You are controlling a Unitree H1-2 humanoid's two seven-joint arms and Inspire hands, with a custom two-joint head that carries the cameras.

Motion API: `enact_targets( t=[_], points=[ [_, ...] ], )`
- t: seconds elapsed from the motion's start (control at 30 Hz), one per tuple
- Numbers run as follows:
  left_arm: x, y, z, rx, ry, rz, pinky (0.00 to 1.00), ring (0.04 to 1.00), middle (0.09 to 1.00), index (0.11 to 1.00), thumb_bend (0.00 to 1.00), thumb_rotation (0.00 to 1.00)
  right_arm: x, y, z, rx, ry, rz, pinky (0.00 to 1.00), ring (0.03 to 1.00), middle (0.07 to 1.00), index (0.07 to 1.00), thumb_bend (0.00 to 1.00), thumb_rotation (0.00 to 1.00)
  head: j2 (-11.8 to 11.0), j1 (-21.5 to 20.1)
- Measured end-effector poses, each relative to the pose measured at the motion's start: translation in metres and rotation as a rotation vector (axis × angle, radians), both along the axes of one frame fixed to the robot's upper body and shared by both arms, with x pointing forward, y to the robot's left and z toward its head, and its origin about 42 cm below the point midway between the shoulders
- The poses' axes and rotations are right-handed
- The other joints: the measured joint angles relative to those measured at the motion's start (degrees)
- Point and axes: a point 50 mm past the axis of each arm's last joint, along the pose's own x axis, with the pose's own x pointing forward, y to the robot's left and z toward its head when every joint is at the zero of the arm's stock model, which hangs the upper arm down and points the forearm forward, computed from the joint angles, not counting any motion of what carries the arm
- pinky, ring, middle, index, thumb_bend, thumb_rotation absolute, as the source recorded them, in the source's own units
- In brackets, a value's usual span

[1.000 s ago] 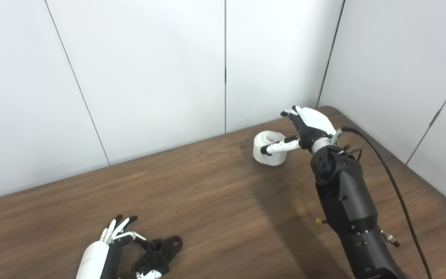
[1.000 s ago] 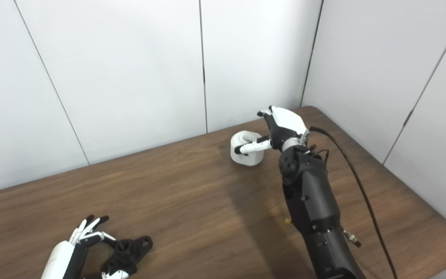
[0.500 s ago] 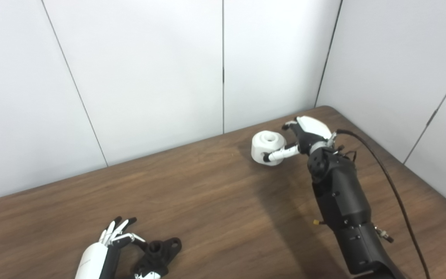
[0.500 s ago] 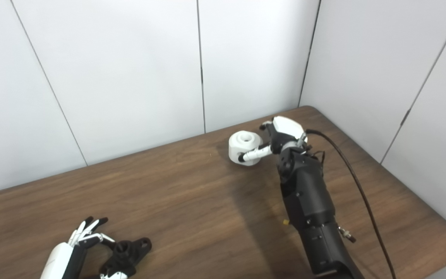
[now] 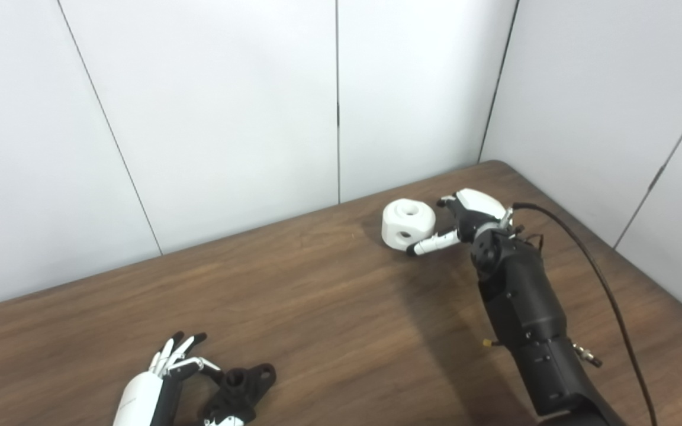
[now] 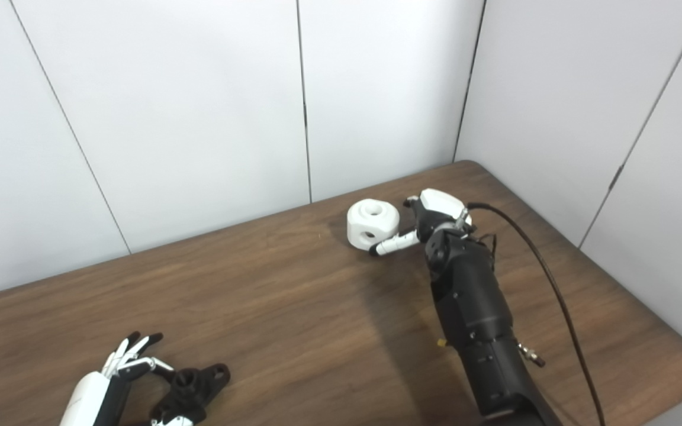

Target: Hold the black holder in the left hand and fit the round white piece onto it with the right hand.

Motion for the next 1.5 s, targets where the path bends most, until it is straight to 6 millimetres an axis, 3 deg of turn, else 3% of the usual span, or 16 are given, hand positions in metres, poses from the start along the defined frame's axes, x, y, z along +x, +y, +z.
enact_targets(
  t=[0.4, 0.6, 0.87, 1.5],
  points=[
    [0.000, -0.001, 0.000, 0.006, -0.002, 0.001, 1.00, 1.000, 0.912, 0.481, 0.52, 0.04, 0.005, 0.014, 0.011, 0.029, -0.015, 0.038, 1.00, 1.000, 1.000, 0.872, 1.00, 0.59, -0.09, 0.26],
    [-0.001, 0.000, 0.000, 0.008, -0.002, 0.003, 1.00, 1.000, 0.908, 0.481, 0.52, 0.04, 0.005, 0.017, 0.012, 0.025, -0.014, 0.050, 1.00, 1.000, 1.000, 0.884, 1.00, 0.56, -0.09, 0.26],
    [-0.001, 0.000, 0.000, 0.005, -0.002, 0.006, 1.00, 1.000, 0.909, 0.481, 0.52, 0.04, 0.004, 0.027, 0.028, 0.021, -0.043, 0.072, 1.00, 1.000, 1.000, 0.883, 1.00, 0.53, -0.18, 0.53],
    [-0.001, 0.002, 0.000, -0.002, -0.001, 0.015, 1.00, 1.000, 0.904, 0.481, 0.52, 0.04, 0.011, 0.028, 0.020, 0.004, -0.009, 0.061, 1.00, 1.000, 1.000, 0.888, 1.00, 0.48, -0.44, 1.49]
  ],
)
